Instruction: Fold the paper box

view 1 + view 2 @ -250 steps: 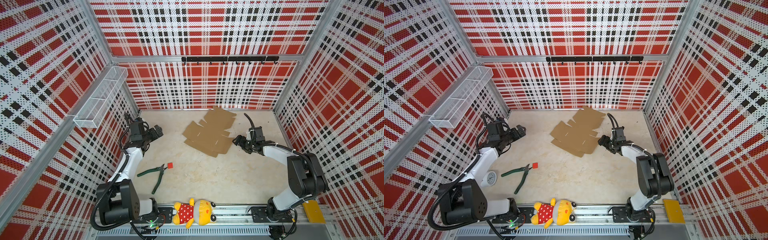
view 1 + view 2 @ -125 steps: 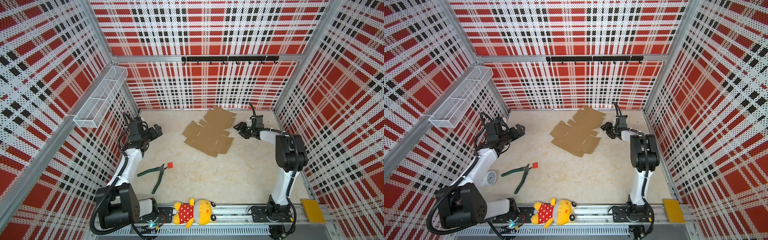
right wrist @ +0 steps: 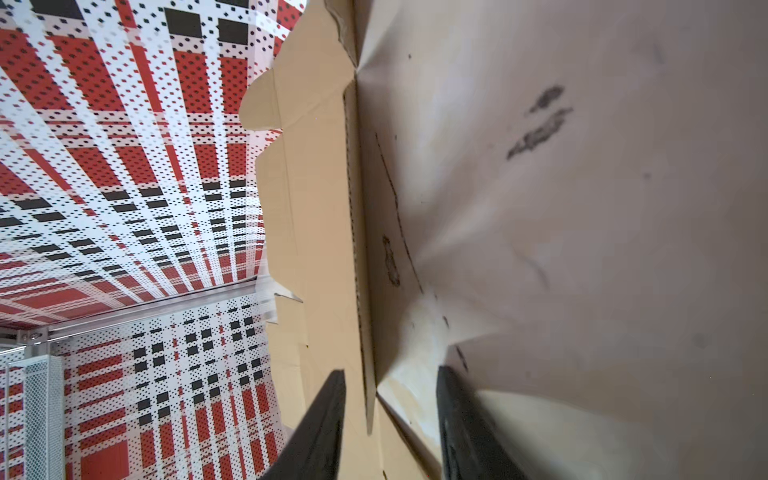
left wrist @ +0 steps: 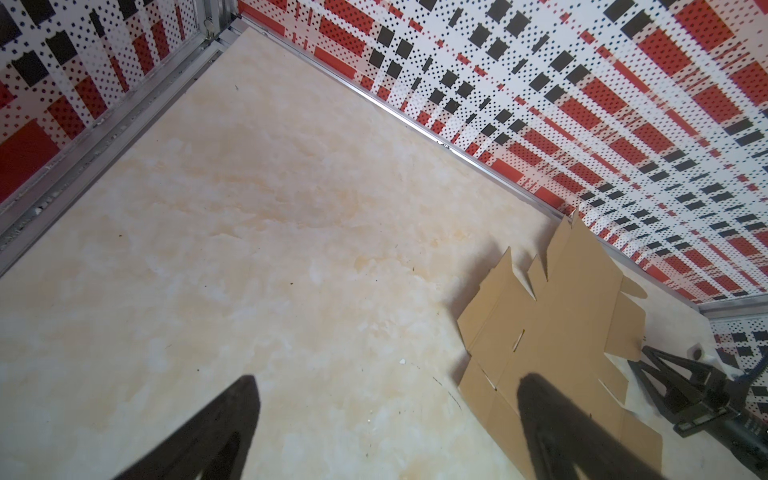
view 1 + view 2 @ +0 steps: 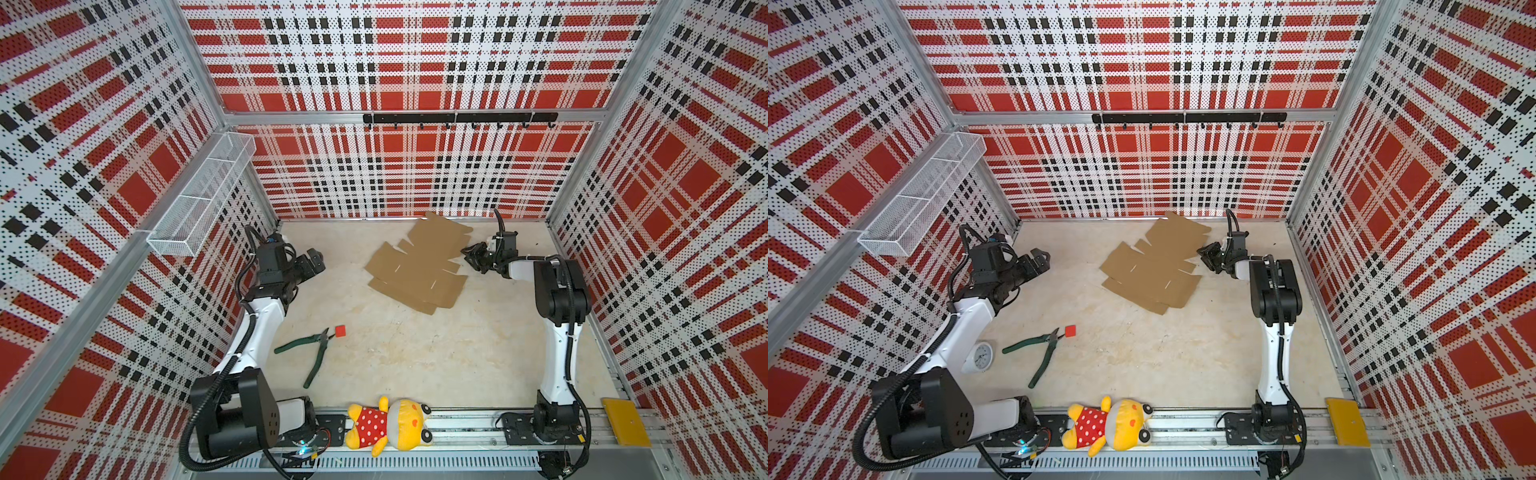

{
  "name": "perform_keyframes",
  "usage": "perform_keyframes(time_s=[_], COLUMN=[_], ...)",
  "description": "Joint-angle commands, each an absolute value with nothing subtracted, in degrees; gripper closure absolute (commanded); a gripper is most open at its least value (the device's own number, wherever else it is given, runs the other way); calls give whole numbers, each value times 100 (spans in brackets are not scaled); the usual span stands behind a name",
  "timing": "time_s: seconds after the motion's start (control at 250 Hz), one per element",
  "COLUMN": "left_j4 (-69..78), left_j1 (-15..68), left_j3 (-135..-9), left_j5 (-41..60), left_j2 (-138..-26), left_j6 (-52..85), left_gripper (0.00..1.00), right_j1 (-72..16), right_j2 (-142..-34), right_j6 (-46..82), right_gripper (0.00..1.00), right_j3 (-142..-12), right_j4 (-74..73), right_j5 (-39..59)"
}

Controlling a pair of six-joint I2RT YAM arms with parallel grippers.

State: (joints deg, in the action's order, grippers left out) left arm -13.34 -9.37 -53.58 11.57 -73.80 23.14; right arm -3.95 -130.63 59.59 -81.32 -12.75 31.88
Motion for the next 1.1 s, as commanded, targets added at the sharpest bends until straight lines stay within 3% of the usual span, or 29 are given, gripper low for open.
perform_keyframes(time_s=[0.0, 0.404, 1.096], left_j4=[-1205, -1205, -827], left_j1=[-1000, -1003, -743], left_j3=[-5289, -5275, -5045], left_j5=[1119, 1150, 1749], left_j2=[-7247, -7248, -7600], left_j6=[2329, 2366, 2882], left_gripper=[1, 1, 1], right_j1=[-439, -372, -57], right_j2=[-13396, -13370, -11325], right_j6=[6176, 6460, 7478], right_gripper=[64, 95, 97], right_j3=[-8345, -8047, -3628], right_j4=[-1405, -1836, -4344], right_j5=[3164, 3020, 1875])
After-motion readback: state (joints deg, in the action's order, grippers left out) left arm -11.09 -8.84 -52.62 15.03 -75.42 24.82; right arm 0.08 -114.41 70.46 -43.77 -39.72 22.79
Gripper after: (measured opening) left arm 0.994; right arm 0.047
